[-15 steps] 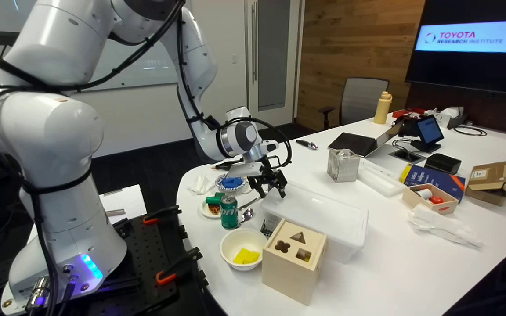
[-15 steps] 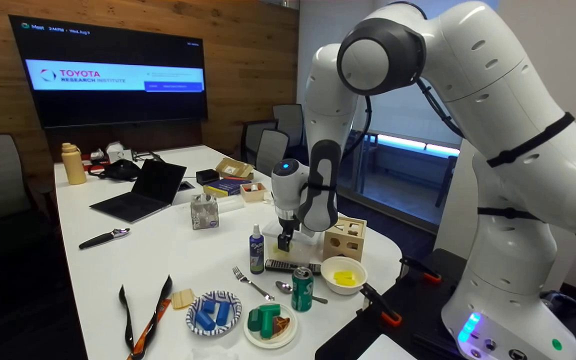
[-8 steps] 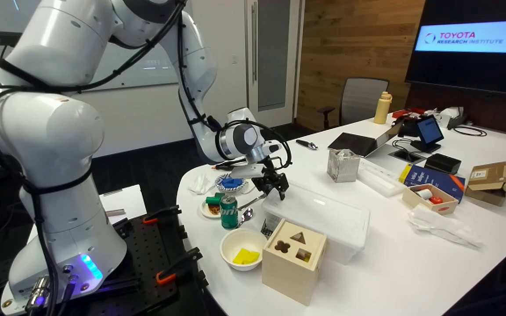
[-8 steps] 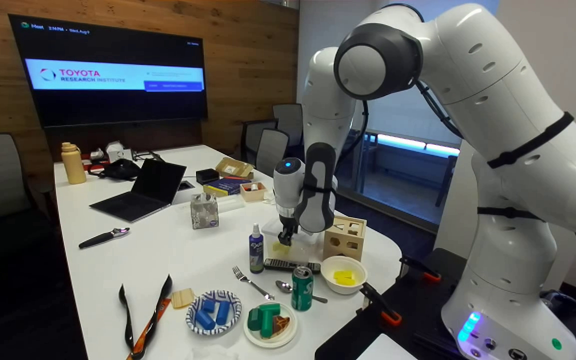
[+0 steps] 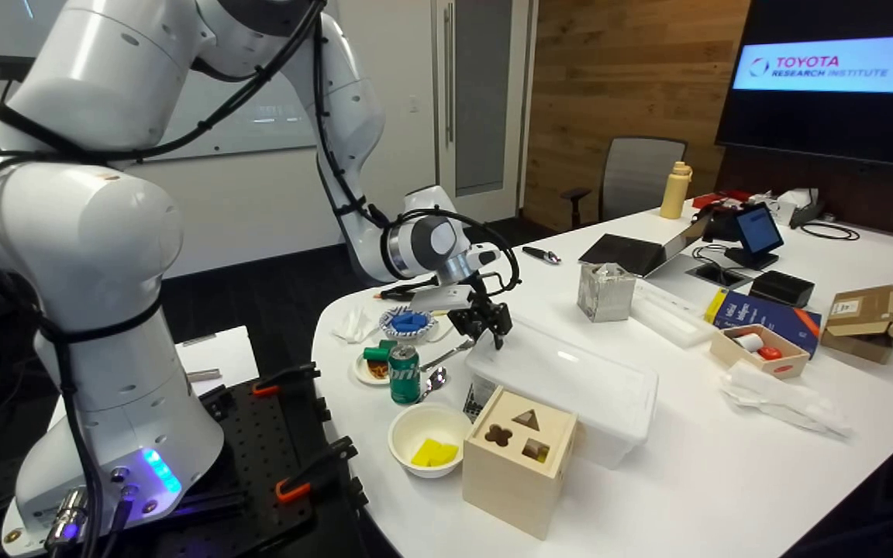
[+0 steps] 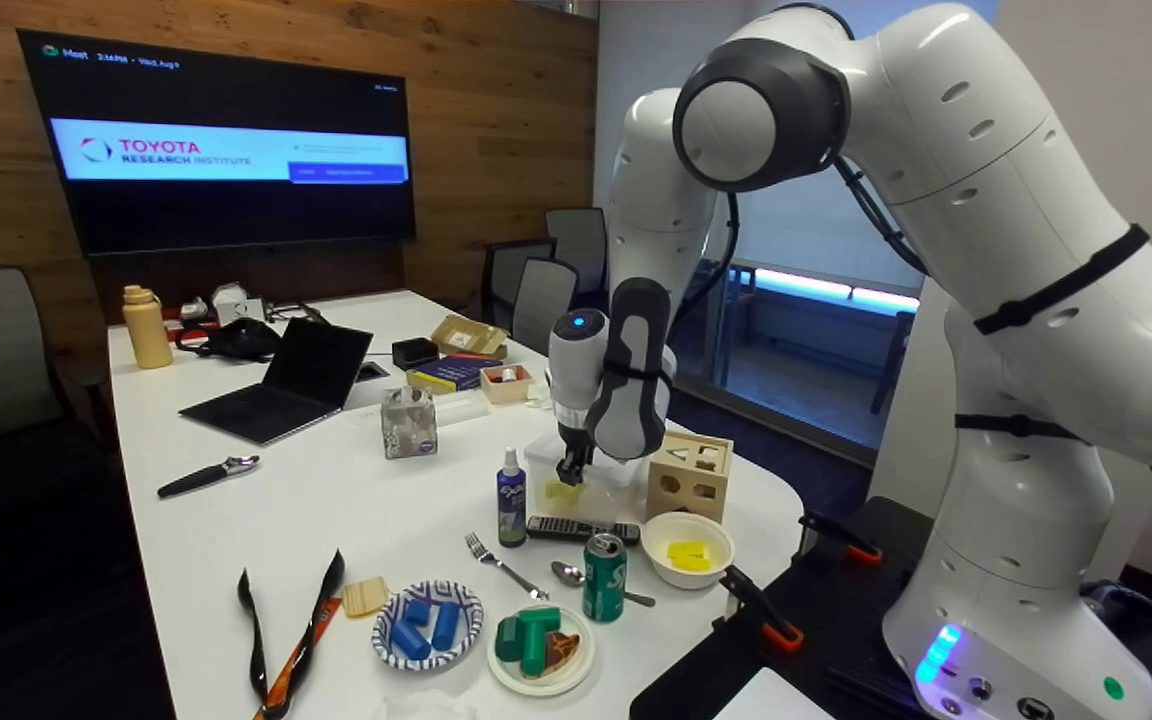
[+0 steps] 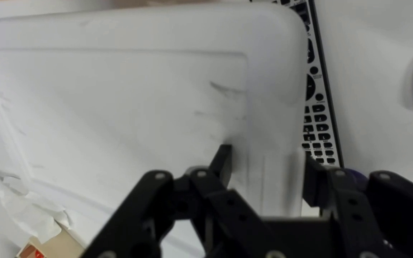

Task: Take the lid off of the plastic container

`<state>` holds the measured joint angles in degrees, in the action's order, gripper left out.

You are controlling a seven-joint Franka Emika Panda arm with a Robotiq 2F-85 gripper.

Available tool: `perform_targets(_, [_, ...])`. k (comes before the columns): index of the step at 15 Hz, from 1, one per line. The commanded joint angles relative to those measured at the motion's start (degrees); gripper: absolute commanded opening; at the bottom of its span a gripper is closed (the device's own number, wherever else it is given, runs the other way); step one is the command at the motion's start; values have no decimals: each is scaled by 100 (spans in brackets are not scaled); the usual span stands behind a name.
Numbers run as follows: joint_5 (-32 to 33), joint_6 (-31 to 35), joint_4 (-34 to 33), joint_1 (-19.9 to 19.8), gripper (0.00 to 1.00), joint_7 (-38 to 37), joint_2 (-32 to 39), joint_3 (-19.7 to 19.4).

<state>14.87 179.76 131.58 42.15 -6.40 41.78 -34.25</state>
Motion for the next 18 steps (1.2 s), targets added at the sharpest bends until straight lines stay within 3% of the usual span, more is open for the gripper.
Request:
perform_targets(1, [-106,-8,199,-396,18,355,-325,331])
perform_targets(7, [12,-635,90,-1256,18,777,-813,965])
perform_targets(15, [-37,-2003,-403,-3022,18,1233,-1254,2497])
perform_targets(18, [-80,-2352,-655,-3462,18,1314,-1243,2871])
